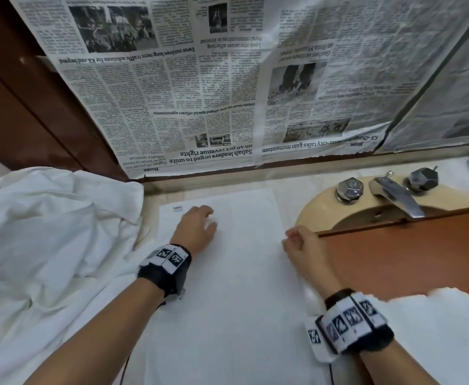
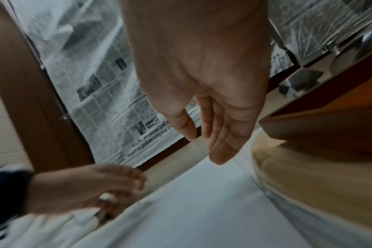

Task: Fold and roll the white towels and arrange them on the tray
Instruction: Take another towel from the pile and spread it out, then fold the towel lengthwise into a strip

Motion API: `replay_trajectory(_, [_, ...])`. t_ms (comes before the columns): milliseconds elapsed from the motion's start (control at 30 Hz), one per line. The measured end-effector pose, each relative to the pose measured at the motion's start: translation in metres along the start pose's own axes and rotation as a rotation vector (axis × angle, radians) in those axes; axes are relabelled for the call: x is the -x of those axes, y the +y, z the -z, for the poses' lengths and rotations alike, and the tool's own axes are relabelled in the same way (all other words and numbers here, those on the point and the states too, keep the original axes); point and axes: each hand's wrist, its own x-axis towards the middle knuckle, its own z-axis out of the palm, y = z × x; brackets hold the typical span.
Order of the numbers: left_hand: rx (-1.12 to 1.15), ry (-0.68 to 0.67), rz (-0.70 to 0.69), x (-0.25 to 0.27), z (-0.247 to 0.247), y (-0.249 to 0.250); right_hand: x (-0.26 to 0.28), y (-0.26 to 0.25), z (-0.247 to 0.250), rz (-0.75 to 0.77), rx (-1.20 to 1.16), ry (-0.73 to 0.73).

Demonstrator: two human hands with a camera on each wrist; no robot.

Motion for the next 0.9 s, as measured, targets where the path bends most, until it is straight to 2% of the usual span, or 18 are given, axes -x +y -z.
replay_trajectory(167, [-0.073, -0.122, -0.118, -0.013, -0.036, 0.060, 0.040, 0.020, -0.007, -0.061, 0.294, -0.058])
replay_trajectory(267, [-0.115, -0.183, -0.140, -0.025, -0.055, 0.086, 0.050, 0.027, -0.007, -0.042, 0.563, -0.053])
replay_trajectory(400, [-0.116, -0.223, -0.105, -0.048, -0.073, 0.111, 0.058, 0.028, -0.010, -0.059, 0.709, -0.066])
replay_trajectory(533, [-0.172, -0.237, -0.016, -0.063, -0.089, 0.122, 0.061, 0.030, -0.015, -0.116, 0.751, -0.079])
replay_trajectory(700, [-0.310, -0.216, -0.005, -0.064, -0.099, 0.130, 0.063, 0.035, -0.017, -0.152, 0.714, -0.083])
replay_trajectory(800, [-0.239, -0.204, 0.066, -0.063, -0.096, 0.136, 0.063, 0.032, -0.018, -0.172, 0.662, -0.096])
replay_trajectory(900, [-0.054, -0.189, 0.096, -0.060, -0.092, 0.134, 0.064, 0.024, -0.008, -0.197, 0.562, -0.093])
